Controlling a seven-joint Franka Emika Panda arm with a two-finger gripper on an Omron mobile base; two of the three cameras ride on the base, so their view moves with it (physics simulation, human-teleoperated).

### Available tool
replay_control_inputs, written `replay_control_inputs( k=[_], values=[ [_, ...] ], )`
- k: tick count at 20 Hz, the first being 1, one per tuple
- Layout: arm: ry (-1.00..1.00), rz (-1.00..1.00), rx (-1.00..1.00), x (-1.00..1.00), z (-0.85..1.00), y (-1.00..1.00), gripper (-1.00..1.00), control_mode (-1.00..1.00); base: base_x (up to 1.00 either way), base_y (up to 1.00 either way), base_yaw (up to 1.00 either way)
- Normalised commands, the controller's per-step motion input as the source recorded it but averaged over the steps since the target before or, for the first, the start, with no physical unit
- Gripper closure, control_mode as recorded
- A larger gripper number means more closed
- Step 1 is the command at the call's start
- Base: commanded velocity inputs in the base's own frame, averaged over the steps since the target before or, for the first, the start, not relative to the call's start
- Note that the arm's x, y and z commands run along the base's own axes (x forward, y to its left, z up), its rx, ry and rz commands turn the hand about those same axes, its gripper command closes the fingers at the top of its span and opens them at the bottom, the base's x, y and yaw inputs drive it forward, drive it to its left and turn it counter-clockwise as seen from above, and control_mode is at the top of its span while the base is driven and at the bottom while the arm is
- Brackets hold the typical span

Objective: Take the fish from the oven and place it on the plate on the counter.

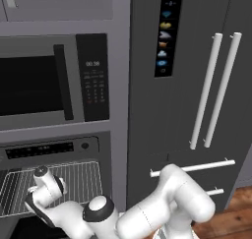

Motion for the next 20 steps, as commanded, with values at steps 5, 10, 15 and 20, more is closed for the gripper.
replay_control_inputs(
  k=[5, 10, 15, 20],
  values=[
    [-0.01, 0.07, 0.00, -0.76, 0.10, 0.28, 1.00, -1.00, 0.00, 0.00, 0.00],
    [-0.04, 0.03, 0.00, -0.65, 0.93, 0.06, 1.00, -1.00, 0.00, 0.00, 0.00],
    [0.01, 0.01, 0.01, -0.88, 0.93, -0.20, 1.00, -1.00, 0.00, 0.00, 0.00],
    [0.08, 0.00, 0.04, -0.82, 0.97, -0.70, 1.00, -1.00, 0.00, 0.00, 0.00]
  ],
)
